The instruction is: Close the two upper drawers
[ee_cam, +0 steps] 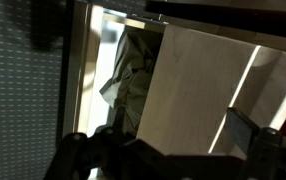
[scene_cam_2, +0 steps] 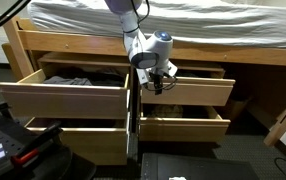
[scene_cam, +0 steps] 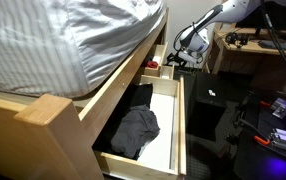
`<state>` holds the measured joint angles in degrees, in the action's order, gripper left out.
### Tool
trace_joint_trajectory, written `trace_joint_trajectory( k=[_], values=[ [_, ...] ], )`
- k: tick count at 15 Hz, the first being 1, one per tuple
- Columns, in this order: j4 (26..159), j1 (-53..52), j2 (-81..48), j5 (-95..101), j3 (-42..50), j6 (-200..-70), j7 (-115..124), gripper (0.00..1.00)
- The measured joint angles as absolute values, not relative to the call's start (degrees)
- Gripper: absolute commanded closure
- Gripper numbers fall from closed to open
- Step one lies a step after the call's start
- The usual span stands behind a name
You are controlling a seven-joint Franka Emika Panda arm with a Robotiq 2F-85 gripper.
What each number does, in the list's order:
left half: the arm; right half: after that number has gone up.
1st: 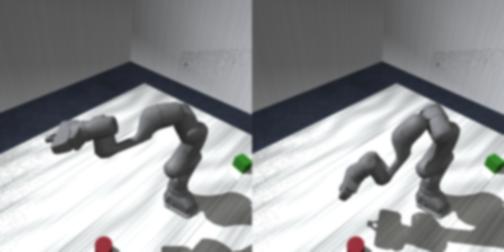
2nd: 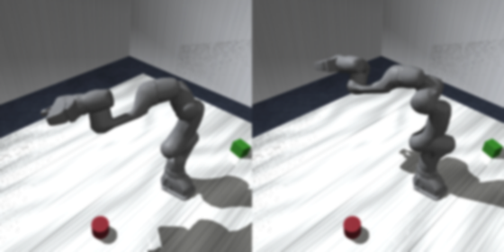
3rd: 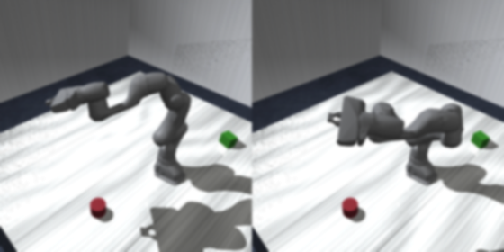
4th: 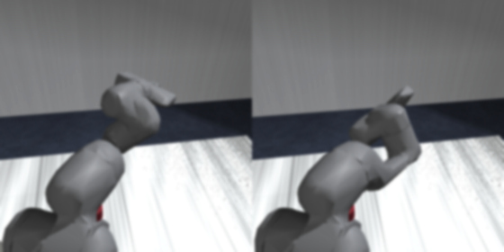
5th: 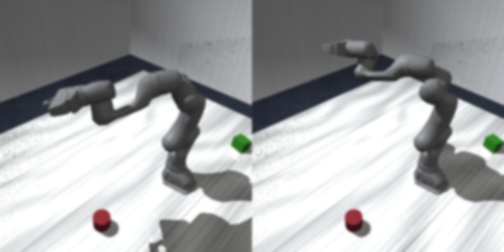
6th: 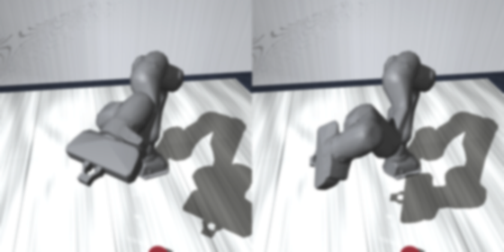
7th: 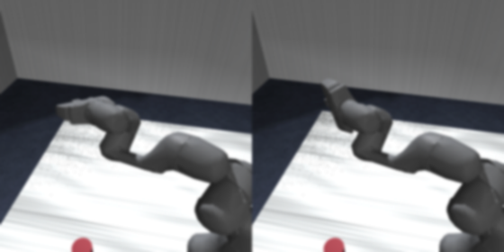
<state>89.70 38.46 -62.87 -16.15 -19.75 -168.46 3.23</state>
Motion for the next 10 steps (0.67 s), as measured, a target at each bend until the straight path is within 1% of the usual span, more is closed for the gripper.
trace_joint_trajectory(
  k=[4,10],
  values=[
    [88.1,37.8,-64.5,-17.5,-20.2,-168.1,2.7,0.0],
    [75.7,33.9,-73.7,-17.5,-19.7,-161.8,1.2,0.0]
  ],
)
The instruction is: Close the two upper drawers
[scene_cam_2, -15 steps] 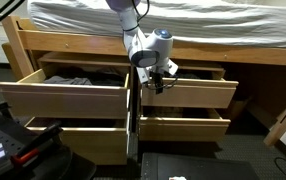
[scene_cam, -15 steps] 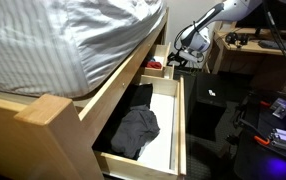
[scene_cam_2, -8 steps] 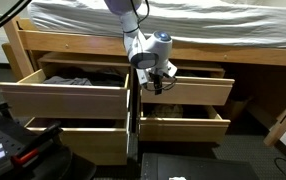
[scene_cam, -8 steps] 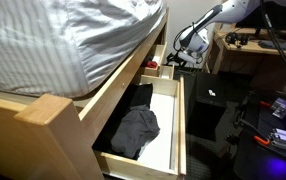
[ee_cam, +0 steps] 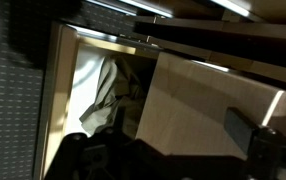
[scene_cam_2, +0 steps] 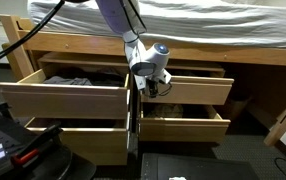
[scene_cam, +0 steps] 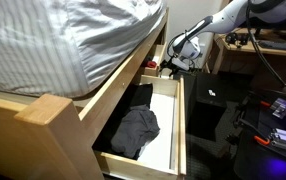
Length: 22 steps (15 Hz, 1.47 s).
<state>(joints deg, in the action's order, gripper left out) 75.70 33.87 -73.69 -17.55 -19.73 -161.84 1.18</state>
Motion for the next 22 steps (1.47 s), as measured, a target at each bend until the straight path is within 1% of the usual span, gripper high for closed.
trace_joint_trajectory(
  k=[2,5,8,13,22],
  values=[
    [72.2,31.1,-75.3,-17.6,-17.1,-162.7,1.6,0.0],
    [68.9,27.3,-76.4,-17.6,-14.3,-167.7,1.9,0.0],
    [66.1,26.1,-77.1,-17.6,-15.6,-169.0,0.5,0.0],
    [63.8,27.1,-77.3,-17.6,-19.4,-169.0,-2.3,0.0],
    [63.4,27.4,-77.8,-17.6,-19.8,-169.0,-2.4,0.0]
  ],
)
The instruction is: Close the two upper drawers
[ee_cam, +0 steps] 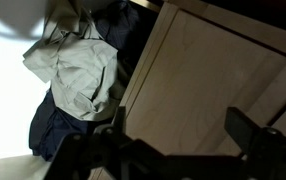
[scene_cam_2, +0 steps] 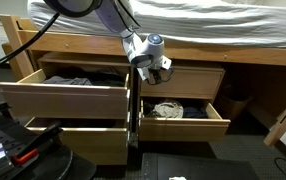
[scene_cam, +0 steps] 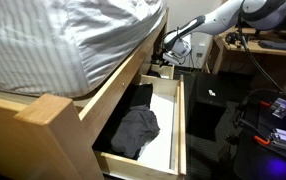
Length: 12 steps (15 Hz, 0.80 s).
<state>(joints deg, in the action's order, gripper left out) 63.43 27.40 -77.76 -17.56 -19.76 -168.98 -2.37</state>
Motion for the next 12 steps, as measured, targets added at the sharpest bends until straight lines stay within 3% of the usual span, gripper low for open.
trace_joint_trajectory(
  k=[8,12],
  values=[
    [67.4,16.0,-69.3,-15.3,5.4,-155.5,22.1,0.0],
    [71.6,14.4,-60.6,-13.1,8.5,-139.6,23.1,0.0]
  ],
)
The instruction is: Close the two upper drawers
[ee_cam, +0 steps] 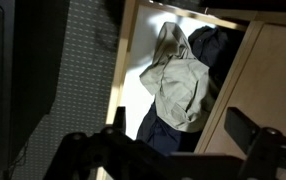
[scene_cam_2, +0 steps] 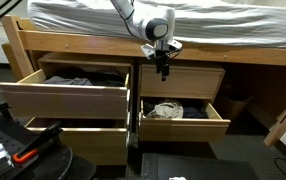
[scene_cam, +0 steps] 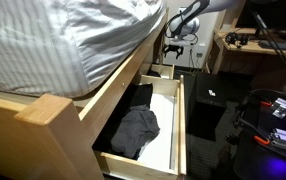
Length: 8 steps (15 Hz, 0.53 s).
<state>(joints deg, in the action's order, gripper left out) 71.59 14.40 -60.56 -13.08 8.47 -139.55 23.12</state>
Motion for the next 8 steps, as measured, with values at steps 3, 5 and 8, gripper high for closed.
trace_joint_trajectory(
  k=[3,5,8],
  values=[
    [72.7,14.4,-56.1,-12.3,8.6,-130.4,22.5,0.0],
    [72.6,14.4,-56.3,-12.3,8.6,-130.6,22.5,0.0],
    [72.6,14.4,-57.1,-12.3,8.6,-130.8,22.5,0.0]
  ],
)
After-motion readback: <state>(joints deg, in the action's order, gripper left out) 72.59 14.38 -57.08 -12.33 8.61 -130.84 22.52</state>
